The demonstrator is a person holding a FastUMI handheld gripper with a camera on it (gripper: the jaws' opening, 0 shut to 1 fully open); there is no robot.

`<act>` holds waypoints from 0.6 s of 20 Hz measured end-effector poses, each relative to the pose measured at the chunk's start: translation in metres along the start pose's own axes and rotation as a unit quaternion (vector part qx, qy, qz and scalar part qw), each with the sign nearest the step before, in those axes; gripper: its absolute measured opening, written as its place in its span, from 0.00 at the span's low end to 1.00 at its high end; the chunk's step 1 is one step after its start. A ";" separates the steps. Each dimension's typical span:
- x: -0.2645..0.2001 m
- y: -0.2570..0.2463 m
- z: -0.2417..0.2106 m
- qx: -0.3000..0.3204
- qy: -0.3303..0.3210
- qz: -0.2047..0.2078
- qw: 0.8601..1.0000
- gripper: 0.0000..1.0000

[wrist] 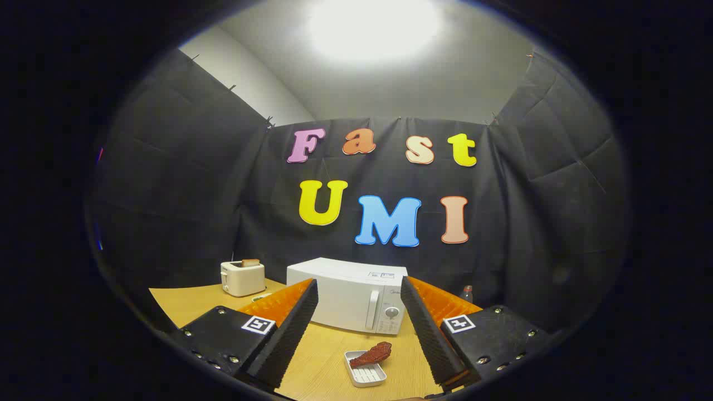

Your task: Open the microwave, put the food inside, and close the microwave door.

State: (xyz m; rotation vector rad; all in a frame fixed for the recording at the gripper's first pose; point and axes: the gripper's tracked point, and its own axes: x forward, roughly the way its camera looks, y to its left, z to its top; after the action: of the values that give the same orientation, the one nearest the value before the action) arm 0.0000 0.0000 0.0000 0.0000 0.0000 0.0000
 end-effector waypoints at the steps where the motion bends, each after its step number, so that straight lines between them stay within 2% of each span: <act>1: 0.000 0.002 -0.001 -0.002 0.002 0.003 1.000 0.94; 12: 0.003 -0.004 -0.003 0.014 0.012 -0.001 1.000 0.95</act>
State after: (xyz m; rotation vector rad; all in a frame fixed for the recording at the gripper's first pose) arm 0.0033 -0.0041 -0.0025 0.0280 0.0231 -0.0016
